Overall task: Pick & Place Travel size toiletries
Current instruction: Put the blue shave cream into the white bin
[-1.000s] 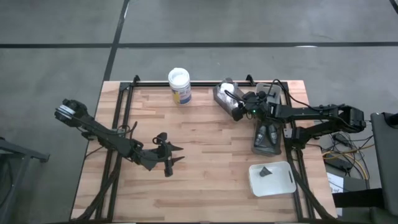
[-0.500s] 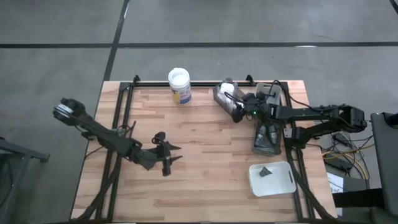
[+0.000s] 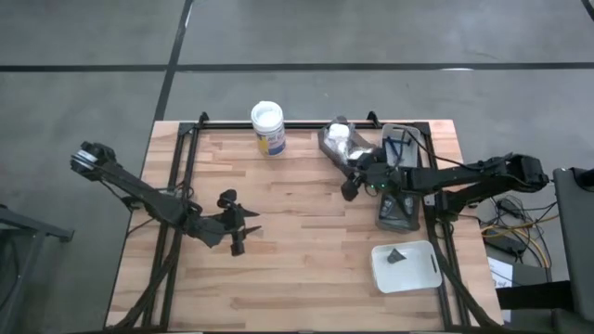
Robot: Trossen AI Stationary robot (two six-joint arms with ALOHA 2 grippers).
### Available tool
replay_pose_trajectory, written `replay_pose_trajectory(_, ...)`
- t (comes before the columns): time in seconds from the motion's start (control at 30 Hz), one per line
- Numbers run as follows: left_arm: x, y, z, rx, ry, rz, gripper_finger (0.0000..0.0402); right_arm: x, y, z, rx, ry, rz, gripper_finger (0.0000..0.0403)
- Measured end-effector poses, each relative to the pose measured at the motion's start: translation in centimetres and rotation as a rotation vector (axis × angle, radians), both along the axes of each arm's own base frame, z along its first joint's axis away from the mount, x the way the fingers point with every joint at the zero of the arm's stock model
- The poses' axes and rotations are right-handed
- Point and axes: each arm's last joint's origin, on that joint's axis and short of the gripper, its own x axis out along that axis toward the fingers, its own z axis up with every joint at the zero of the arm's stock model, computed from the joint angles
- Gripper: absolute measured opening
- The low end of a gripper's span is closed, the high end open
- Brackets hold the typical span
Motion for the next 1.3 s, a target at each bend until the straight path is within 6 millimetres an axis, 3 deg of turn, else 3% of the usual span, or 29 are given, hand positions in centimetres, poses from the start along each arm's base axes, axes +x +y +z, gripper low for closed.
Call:
replay_pose_trajectory(0.23,-1.7,0.5,-0.9,-0.033,0.204,-0.101,0.0175,0.2,2.5,0.1,0.003,-0.016,0.105,0.0149)
replay_pose_trajectory(0.37,-2.4,0.8,-1.7,-0.070,0.301,-0.053,0.0175,0.4,3.7,0.2,0.029,-0.030,0.192,0.0141)
replay_pose_trajectory(0.67,-2.8,1.0,-2.2,-0.071,0.360,-0.017,0.0178,0.7,5.4,0.8,0.082,-0.109,0.341,0.0127)
replay_pose_trajectory(0.8,-2.8,1.0,-2.2,-0.080,0.357,-0.009,0.0199,0.7,5.4,0.8,0.083,-0.110,0.342,0.0125)
replay_pose_trajectory(1.13,-3.4,1.4,-2.6,-0.049,0.419,0.037,0.0293,0.7,5.5,0.8,0.083,-0.110,0.347,0.0155)
replay_pose_trajectory(1.3,-4.1,1.8,-2.9,-0.053,0.476,0.096,0.0304,0.7,6.0,0.8,0.084,-0.109,0.365,0.0173)
